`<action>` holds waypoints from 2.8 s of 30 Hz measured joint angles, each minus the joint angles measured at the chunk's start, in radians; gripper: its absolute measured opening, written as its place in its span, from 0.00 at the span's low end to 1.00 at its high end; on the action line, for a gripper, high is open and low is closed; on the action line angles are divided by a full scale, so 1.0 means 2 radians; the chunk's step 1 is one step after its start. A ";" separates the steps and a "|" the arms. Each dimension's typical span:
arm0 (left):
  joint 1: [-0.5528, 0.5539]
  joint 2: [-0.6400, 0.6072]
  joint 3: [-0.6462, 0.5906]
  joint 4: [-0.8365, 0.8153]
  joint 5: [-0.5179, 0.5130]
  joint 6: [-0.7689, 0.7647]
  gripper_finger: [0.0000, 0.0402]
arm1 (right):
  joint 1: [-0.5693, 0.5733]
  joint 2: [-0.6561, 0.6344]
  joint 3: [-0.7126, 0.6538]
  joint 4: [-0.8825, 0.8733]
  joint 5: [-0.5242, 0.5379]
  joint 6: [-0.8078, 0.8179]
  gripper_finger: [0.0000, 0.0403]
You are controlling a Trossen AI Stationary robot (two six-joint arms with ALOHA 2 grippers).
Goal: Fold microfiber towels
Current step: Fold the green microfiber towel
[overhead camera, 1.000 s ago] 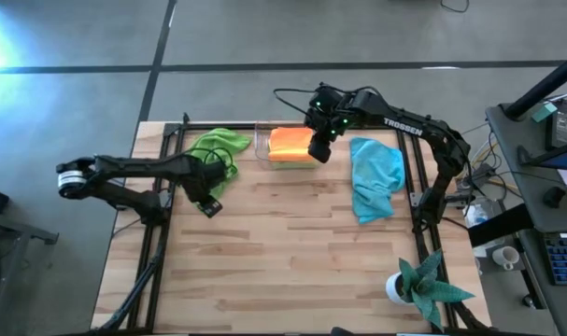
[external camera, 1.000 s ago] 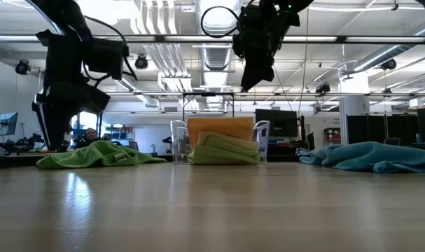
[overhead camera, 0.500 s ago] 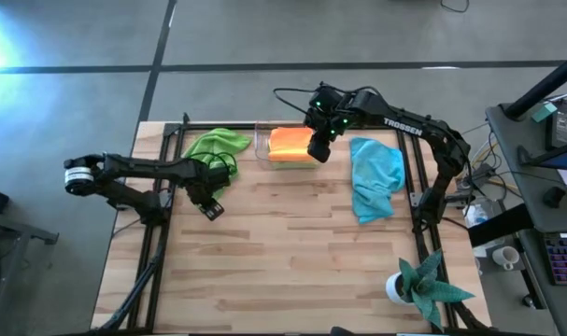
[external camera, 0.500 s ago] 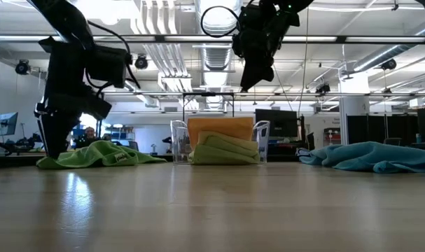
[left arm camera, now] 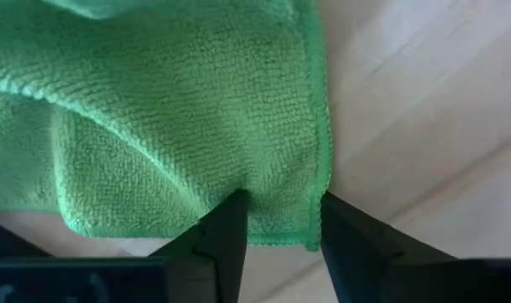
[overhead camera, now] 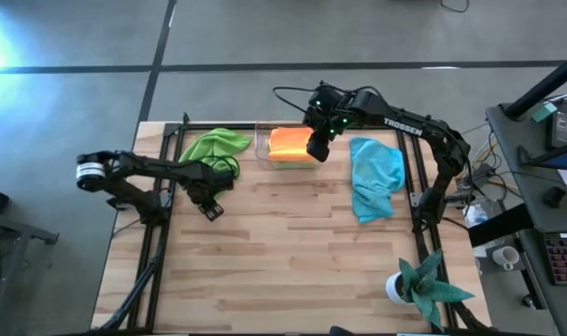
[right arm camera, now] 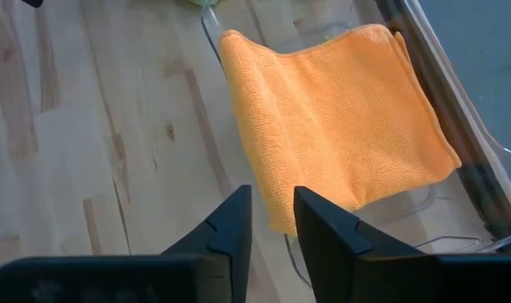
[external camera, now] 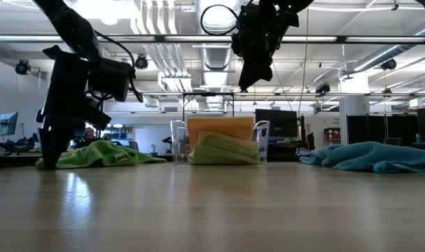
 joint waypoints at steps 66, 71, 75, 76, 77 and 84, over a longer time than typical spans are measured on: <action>-0.346 -0.033 0.226 -0.131 0.109 -0.049 0.00 | 0.287 0.003 -0.047 0.175 0.000 0.030 0.35; -0.346 -0.033 0.226 -0.131 0.115 -0.050 0.00 | 0.291 0.002 -0.058 0.205 0.001 0.020 0.34; -0.346 -0.035 0.226 -0.131 0.119 -0.049 0.00 | 0.291 0.002 -0.074 0.205 0.001 0.019 0.35; -0.346 -0.035 0.226 -0.131 0.119 -0.049 0.00 | 0.291 0.002 -0.076 0.204 0.002 0.023 0.36; -0.346 -0.035 0.226 -0.131 0.119 -0.048 0.00 | 0.291 0.002 -0.076 0.205 0.002 0.027 0.36; -0.346 -0.042 0.231 -0.131 0.118 -0.032 0.00 | 0.300 0.013 -0.077 0.209 0.004 0.017 0.40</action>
